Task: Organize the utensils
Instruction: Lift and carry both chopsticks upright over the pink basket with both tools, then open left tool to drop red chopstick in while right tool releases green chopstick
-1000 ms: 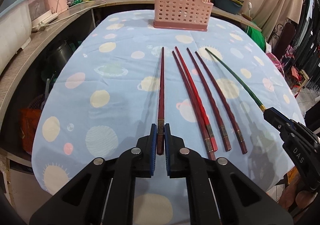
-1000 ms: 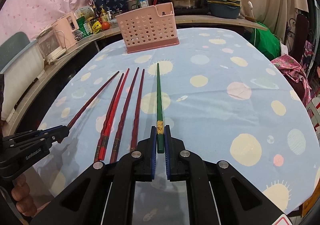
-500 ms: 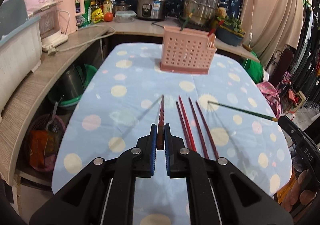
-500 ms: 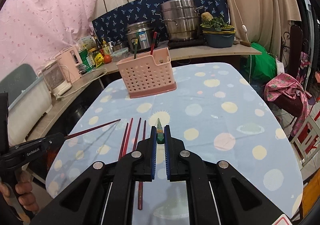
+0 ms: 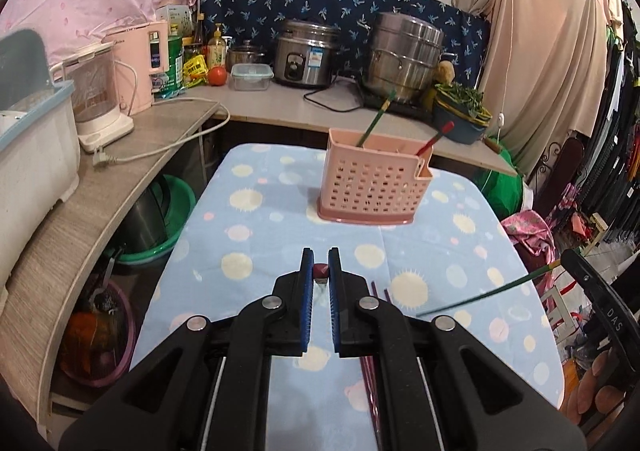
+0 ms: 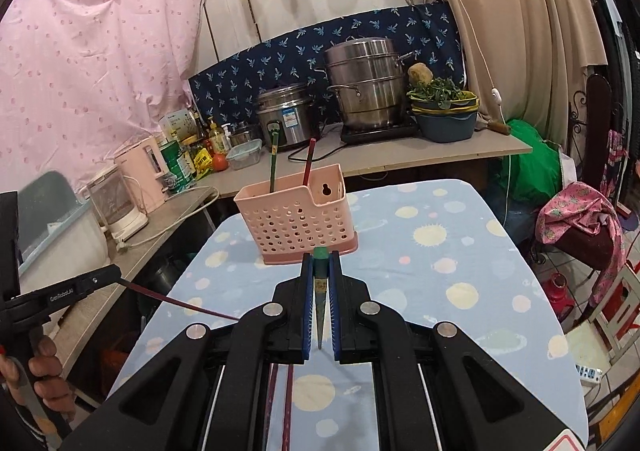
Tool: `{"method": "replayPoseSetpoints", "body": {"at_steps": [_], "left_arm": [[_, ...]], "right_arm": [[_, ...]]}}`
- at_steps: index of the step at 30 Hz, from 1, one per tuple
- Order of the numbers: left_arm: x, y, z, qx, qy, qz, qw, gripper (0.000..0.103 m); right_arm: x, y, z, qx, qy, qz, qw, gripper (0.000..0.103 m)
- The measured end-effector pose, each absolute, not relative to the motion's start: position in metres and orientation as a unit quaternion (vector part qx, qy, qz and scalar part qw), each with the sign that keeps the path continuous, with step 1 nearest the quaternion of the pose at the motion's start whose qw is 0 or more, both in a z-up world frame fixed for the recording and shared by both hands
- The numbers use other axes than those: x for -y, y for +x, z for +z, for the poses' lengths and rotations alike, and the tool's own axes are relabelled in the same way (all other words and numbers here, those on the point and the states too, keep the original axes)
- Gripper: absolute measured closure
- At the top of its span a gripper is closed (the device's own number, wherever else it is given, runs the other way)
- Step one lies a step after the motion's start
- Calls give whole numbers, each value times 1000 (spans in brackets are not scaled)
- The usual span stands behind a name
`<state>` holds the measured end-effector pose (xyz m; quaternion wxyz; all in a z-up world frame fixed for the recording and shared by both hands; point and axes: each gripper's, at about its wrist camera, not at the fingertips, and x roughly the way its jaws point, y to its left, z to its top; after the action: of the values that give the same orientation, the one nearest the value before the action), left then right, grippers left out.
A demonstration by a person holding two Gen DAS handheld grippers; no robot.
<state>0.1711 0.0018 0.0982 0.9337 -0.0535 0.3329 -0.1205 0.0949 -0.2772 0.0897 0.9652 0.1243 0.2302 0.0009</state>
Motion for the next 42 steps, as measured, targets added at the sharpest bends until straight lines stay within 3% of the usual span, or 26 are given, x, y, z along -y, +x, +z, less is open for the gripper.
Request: {"method": "replayPoseSetpoints", "body": {"at_steps": [14, 29, 35, 42], "left_arm": [[14, 231, 160, -292, -66, -150, 942, 96], [31, 304, 265, -150, -76, -121, 978, 96], [46, 339, 266, -136, -69, -119, 981, 96], [56, 375, 222, -187, -73, -128, 971, 96]], "right_arm": [[304, 166, 148, -180, 164, 32, 969, 96], [314, 277, 218, -109, 208, 39, 971, 96], [311, 320, 203, -131, 204, 24, 970, 96], [307, 346, 171, -174, 197, 21, 965, 96]]}}
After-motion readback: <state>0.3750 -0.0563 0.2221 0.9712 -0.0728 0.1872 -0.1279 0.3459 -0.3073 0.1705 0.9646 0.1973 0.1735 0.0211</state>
